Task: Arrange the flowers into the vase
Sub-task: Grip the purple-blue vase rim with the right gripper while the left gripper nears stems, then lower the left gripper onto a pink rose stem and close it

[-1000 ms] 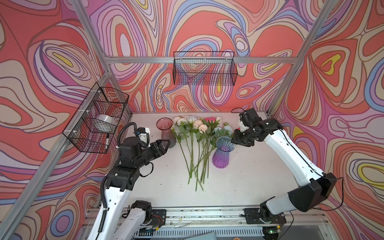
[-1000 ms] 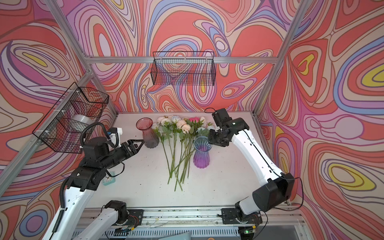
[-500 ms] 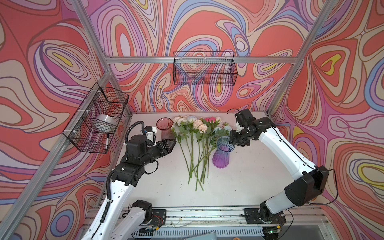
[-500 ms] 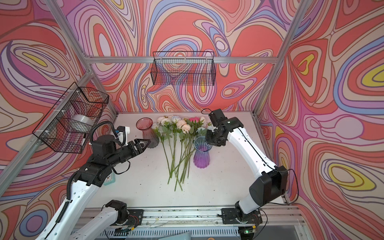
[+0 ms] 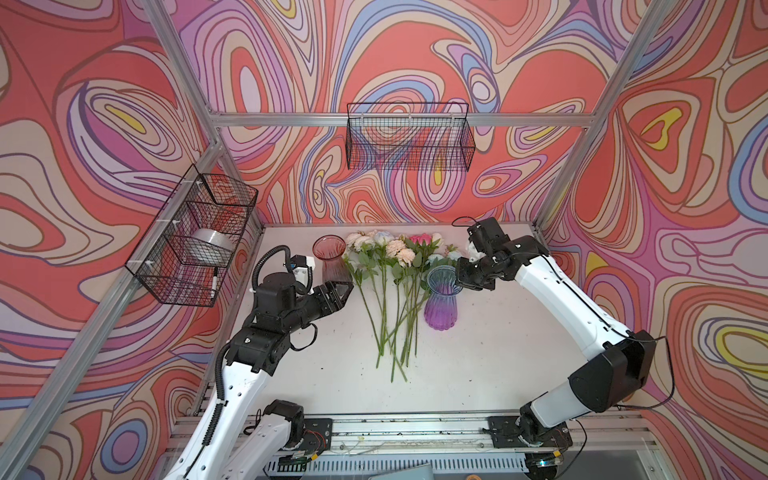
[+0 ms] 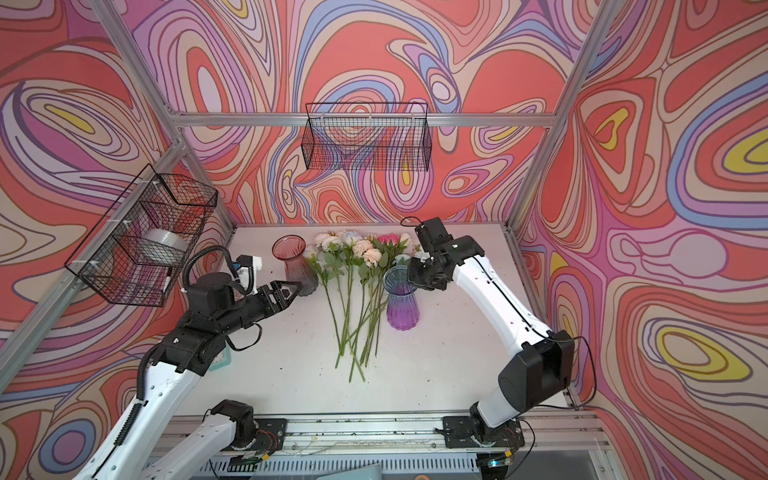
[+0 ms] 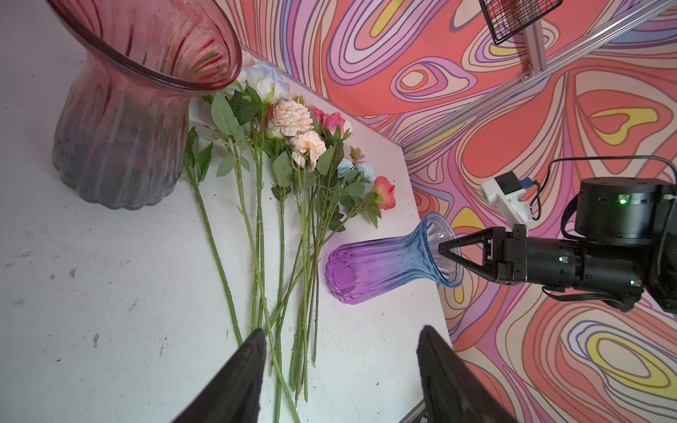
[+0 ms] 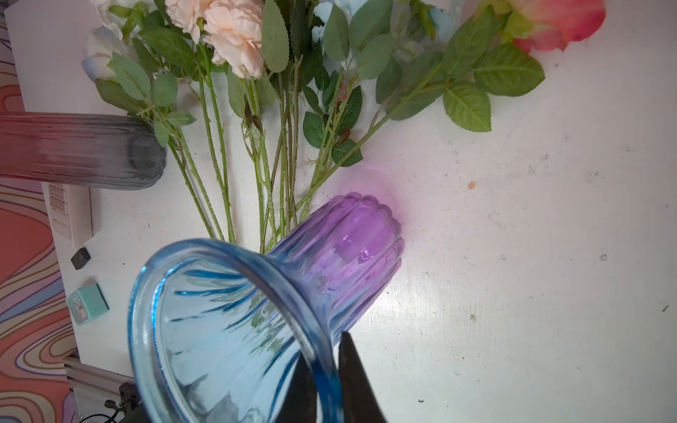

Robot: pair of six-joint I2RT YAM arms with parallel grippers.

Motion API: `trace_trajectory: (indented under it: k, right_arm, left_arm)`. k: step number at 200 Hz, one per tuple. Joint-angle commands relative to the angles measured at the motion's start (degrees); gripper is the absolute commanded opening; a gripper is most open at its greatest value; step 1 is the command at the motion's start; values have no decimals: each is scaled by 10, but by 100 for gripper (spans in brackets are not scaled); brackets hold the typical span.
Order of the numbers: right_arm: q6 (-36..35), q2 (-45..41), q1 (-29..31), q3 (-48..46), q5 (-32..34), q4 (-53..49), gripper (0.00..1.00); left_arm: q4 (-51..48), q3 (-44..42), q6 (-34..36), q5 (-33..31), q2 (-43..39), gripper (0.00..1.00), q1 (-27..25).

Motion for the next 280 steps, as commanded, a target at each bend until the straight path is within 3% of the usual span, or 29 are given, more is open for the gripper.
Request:
trace_trajectory:
  k: [1,29,62,84,126,166,190,242,280]
  right_arm:
    - [2,-12,-3,0,60,12,0]
    - [10,-43,-35,-44,48,28,0]
    - [-12,-97,-121,-95,12,31,0]
    - [-26,-123,-172,-122,-22,31,0]
    - [-28,-147,-203,-144,-30,26,0]
    - [-31,-152,-207,-165,-50,30,0]
    - [-37,-152,-207,-153,-47,23,15]
    - [-45,-172,-207,-133,-25,23,28]
    - [-67,-200,-207,-83,51,-6,35]
  left_arm:
    - [15,23,13,21,15,66,-3]
    - [24,28,15,37,33,65,-4]
    - [-5,53,36,30,71,60,-14]
    - [-51,88,70,-28,109,57,-62]
    - [-85,132,89,-126,178,56,-156]
    - [-85,145,90,-155,243,54,-207]
    - [-82,152,92,-164,276,54,-224]
    - [-75,171,99,-184,334,54,-249]
    - [-82,190,107,-234,371,49,-286]
